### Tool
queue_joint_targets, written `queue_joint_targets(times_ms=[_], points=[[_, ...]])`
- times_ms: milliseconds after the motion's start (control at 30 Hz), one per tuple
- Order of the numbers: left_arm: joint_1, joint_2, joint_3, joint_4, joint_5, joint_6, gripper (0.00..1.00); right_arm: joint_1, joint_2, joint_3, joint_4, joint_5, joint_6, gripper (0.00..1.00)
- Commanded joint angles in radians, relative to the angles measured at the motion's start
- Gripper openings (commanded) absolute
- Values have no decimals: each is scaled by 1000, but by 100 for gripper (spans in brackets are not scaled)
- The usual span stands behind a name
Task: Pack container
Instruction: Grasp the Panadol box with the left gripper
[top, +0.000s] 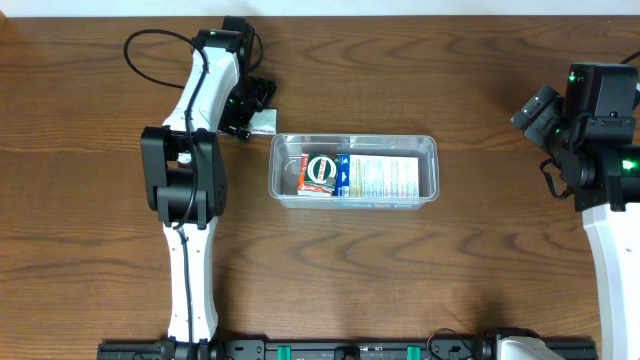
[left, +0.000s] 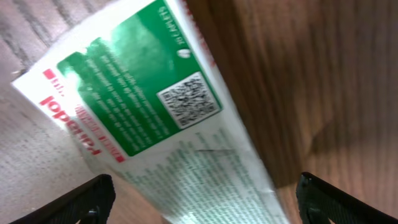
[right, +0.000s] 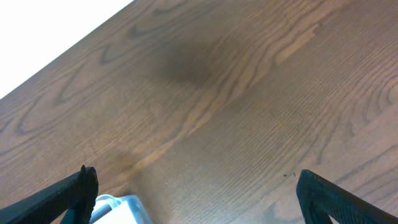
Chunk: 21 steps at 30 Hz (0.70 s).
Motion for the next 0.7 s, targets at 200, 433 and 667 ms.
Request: queue_joint_targets(times_ms=[200,433,667], points=[[6,5,-13,-28,-71,105,75,-3,0,4,-1,14,-11,99],[1,5,-12,-28,-71,208,72,-3,0,4,-1,14,-11,99],[-11,5,-13,-29,-72,398,72,-3,0,4,-1,14,-11,99]])
